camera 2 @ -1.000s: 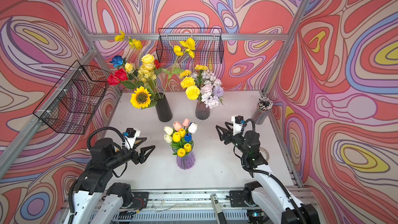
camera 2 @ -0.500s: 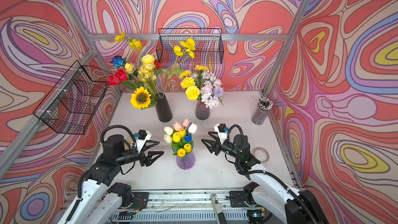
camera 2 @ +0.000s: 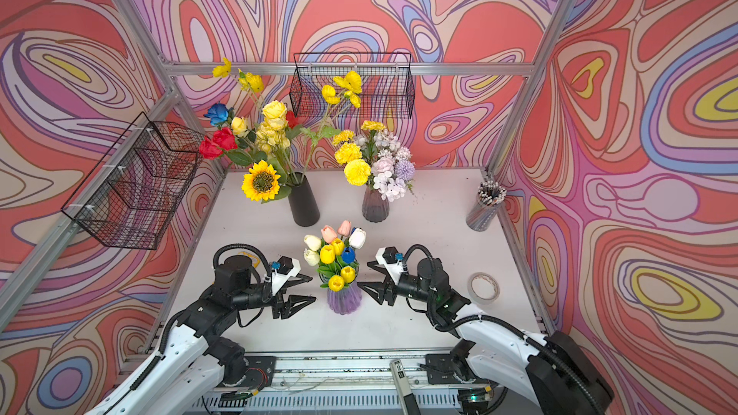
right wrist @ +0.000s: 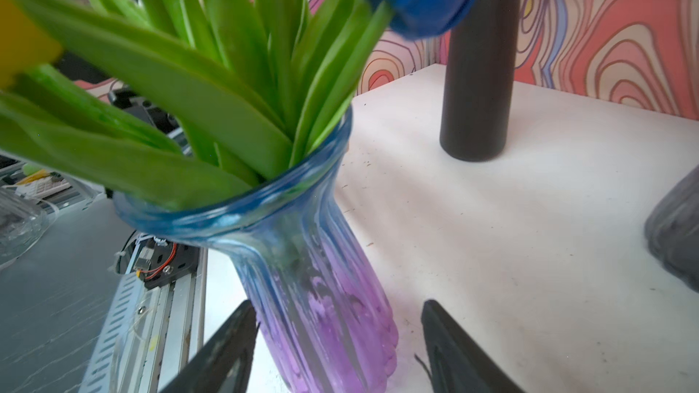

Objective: Pick out yellow flowers from the vase
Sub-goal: Move the vase to the center of the board.

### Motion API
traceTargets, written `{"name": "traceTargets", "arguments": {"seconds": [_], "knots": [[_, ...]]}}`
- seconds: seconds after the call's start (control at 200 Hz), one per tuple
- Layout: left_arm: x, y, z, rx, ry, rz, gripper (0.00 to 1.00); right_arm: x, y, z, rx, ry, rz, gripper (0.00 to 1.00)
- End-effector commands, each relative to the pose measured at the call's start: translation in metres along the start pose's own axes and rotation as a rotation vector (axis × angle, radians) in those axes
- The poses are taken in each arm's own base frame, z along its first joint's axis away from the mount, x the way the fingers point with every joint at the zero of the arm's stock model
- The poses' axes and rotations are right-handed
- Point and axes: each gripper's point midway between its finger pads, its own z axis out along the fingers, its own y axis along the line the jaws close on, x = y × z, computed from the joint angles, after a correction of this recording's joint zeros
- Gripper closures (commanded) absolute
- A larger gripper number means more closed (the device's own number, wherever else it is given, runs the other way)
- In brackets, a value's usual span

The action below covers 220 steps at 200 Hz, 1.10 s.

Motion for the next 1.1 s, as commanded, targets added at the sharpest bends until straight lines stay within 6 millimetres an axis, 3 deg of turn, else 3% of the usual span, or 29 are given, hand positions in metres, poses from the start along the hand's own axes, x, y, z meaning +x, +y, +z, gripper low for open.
{"name": "traceTargets", "arguments": {"seconds": [0.0, 0.471, 0.701, 1.097], "knots": [[-0.018, -0.002, 0.004, 0.018, -0.033, 0.113, 0.31, 0.0, 0.012, 0.008, -0.053, -0.016, -0.055, 0.26], [-0.04, 0.007, 0.041, -0.008, -0.105, 0.121, 0.28, 0.002, 0.033, 0.036, -0.138, -0.107, -0.066, 0.25], [-0.037, 0.021, 0.044, -0.105, -0.201, 0.071, 0.29, 0.001, 0.033, 0.046, -0.139, -0.155, -0.06, 0.3], [-0.032, 0.039, 0.039, -0.235, -0.263, 0.067, 0.39, -0.01, 0.015, 0.06, -0.032, -0.239, -0.104, 0.35]]}}
